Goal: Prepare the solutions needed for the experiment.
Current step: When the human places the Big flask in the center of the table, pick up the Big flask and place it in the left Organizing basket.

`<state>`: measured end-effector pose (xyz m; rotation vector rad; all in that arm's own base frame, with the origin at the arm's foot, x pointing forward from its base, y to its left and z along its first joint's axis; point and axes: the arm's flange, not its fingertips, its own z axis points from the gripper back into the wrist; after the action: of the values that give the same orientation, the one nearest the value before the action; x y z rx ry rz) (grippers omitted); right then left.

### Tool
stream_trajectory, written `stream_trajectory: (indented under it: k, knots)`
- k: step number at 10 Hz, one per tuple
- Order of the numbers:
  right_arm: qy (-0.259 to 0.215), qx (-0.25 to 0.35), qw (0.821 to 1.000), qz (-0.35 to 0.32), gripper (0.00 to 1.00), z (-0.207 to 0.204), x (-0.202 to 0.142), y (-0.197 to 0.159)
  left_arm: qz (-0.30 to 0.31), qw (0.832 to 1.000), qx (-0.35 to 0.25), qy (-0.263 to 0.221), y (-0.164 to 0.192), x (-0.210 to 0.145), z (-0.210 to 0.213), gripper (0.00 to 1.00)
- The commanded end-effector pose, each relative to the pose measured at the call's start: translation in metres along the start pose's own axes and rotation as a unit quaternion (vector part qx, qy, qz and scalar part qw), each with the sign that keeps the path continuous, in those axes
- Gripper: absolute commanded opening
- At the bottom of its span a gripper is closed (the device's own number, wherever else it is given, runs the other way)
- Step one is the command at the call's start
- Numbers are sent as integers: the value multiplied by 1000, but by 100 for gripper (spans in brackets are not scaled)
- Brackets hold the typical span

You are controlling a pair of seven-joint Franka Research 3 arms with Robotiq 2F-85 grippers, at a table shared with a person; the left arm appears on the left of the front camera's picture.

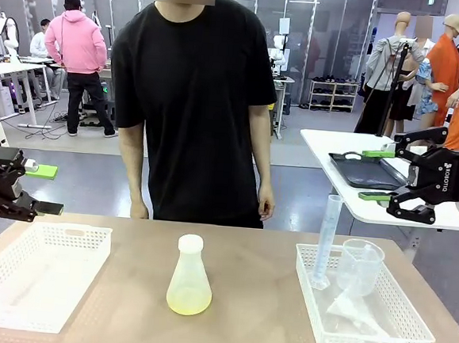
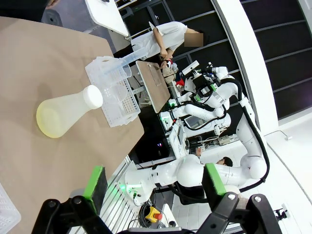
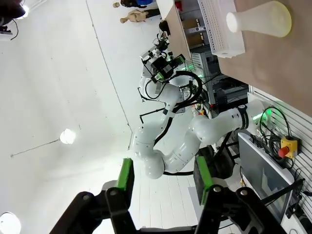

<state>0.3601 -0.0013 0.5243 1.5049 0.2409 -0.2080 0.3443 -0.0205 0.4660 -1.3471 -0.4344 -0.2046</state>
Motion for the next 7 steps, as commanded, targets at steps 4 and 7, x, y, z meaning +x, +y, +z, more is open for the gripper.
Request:
stream_trajectory:
  k: [4,7]
  knots:
    - [0,0,1000,5,63,-2,-2,3,-4,1000,-10,-2,-2,3,-1,100]
    - [0,0,1000,5,63,-2,-2,3,-4,1000,-10,-2,-2,3,-1,100]
